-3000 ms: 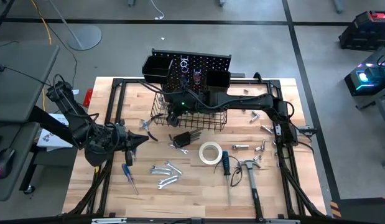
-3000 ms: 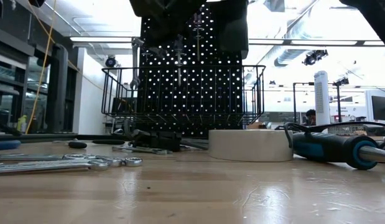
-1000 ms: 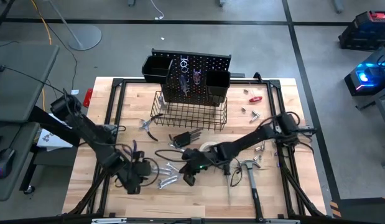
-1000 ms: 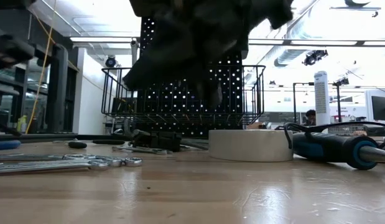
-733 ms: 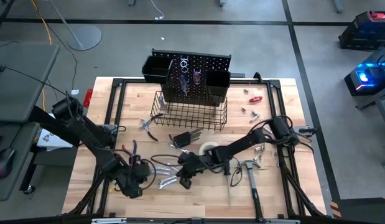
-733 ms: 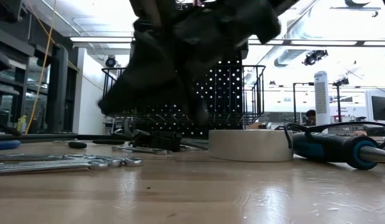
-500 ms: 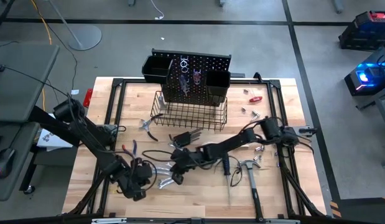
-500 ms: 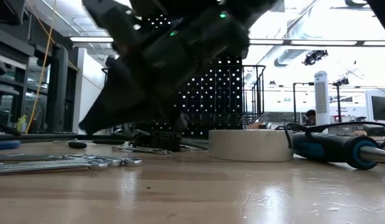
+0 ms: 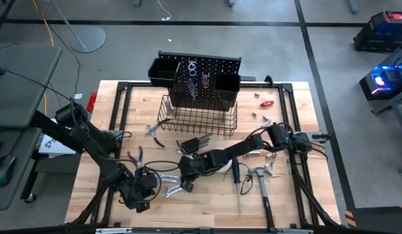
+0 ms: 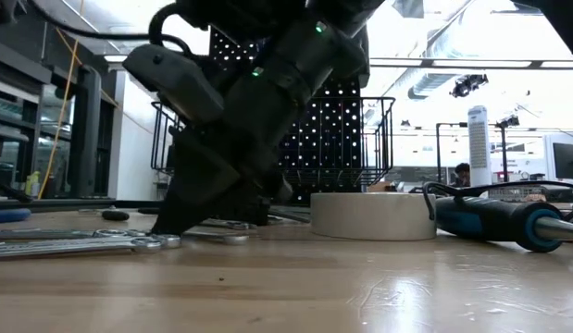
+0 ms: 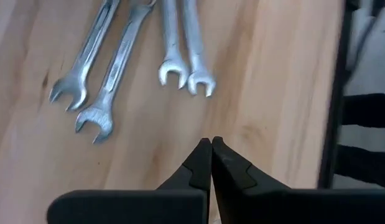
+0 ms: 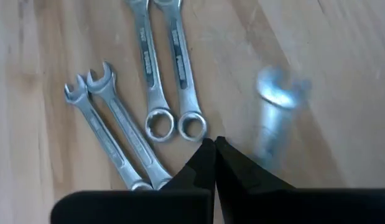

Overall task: Hang tools onto peg board
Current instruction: Hang the wrench on the peg board

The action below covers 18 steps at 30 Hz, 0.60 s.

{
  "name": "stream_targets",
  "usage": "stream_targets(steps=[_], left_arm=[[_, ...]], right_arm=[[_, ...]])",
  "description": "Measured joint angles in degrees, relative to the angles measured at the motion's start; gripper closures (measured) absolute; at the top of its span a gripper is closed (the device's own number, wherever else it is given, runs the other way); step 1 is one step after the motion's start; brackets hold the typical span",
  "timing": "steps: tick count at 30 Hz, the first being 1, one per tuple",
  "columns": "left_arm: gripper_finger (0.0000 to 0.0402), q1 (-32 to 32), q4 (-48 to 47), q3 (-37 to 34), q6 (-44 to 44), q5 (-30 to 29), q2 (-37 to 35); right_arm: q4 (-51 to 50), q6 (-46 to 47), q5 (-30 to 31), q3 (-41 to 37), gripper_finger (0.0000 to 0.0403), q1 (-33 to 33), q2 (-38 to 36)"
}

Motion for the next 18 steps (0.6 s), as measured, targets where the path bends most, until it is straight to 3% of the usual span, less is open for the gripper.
stream_targets(steps=[8, 18], left_arm=[[0.0401, 2.6, -0.2, 0.0, 12.9, 0.0, -4.3], [0.0401, 4.6, -5.1, 0.0, 14.4, 0.0, -5.5]], right_arm=[[1.0, 0.6, -0.3, -1.1, 0.0403, 0.1, -0.6], [2.7, -0.9, 1.7, 2.0, 0.0403, -0.1, -1.3]])
